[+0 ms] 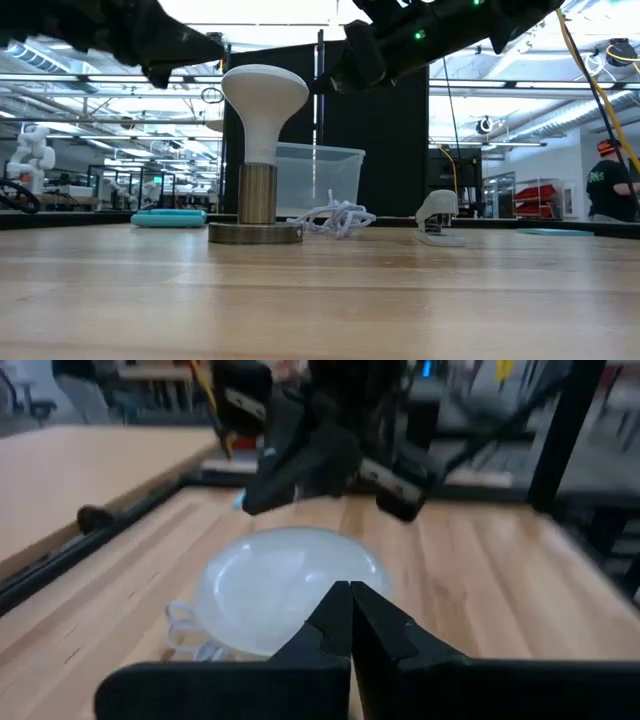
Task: Screw lightbulb
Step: Insert the light bulb into the lamp
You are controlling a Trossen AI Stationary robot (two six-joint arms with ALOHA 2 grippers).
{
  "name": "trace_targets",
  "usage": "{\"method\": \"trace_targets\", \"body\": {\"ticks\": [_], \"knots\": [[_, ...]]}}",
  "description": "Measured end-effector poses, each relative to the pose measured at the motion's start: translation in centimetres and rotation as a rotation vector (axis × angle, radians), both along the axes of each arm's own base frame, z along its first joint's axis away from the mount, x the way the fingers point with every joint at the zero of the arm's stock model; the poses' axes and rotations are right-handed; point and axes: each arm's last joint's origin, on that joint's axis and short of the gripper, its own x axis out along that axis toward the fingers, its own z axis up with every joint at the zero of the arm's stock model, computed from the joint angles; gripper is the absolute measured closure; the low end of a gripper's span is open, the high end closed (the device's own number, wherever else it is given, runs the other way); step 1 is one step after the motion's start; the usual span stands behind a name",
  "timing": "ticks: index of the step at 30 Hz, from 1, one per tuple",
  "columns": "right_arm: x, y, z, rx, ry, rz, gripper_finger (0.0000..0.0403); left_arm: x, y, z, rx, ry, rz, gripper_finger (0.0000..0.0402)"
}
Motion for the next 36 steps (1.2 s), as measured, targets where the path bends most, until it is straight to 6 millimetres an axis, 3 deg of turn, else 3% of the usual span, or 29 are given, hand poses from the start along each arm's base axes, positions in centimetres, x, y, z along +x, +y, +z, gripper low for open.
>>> {"method": "trace_targets", "body": {"ticks": [6,17,23,36], "knots": [[0.2,-0.3,0.2,0.019,-0.038,-0.01,0.0403,-1.5,0.4,-1.1,-0.005,-0.101,-0.081,0.0402],[1.5,-1.9,-1.4,0.065,-0.106,-0.049,0.0403,-1.1,1.1,-1.1,-0.028,-0.104,-0.108,0.0402],[3.0,-1.8,-1.5,0.061,-0.1,-0.034,0.0403,-1.0,1.4,-1.3,-0.047,-0.089,-0.113,0.0402],[3.0,-1.2,-1.7,0.076,-0.072,-0.03,0.0403,-0.8,1.6,-1.9,-0.073,-0.047,-0.094,0.0402]]}}
